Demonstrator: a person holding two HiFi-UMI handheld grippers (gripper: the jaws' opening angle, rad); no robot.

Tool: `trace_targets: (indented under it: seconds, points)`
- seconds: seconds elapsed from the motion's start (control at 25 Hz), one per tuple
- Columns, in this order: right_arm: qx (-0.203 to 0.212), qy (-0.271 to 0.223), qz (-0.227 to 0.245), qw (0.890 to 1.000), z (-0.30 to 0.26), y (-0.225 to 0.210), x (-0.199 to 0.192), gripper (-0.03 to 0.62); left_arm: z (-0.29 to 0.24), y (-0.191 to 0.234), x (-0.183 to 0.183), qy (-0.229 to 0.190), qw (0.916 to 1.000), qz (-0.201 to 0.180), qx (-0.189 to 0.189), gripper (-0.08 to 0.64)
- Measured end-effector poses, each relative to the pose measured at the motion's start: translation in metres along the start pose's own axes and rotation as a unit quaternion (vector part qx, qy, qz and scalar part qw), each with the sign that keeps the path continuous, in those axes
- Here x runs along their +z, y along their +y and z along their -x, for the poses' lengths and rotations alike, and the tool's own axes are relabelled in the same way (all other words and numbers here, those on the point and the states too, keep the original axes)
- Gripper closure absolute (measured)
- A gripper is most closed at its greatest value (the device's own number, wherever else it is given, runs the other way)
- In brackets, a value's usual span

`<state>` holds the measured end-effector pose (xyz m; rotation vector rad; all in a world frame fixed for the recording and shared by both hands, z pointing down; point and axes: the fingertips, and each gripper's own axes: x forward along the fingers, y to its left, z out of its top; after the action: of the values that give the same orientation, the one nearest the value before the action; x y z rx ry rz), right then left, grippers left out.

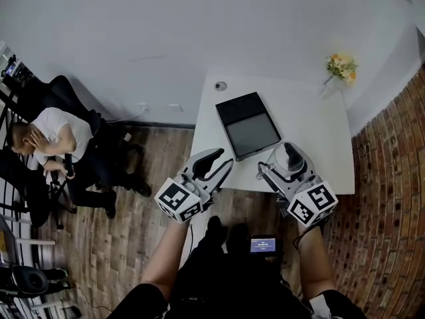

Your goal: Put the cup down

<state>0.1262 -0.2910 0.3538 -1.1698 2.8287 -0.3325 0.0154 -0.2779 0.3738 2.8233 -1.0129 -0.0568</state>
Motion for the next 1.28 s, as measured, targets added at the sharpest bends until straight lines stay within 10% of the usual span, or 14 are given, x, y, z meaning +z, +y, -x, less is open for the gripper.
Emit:
trace_targets:
  seconds: [1.28]
  points:
    - [-0.02,0.009,0.014,1.0,-0.106,-0.045,-0.02,0.178,-0.028,0.073,-0.013,0.017,0.9994,0.008,-0.03,0.433]
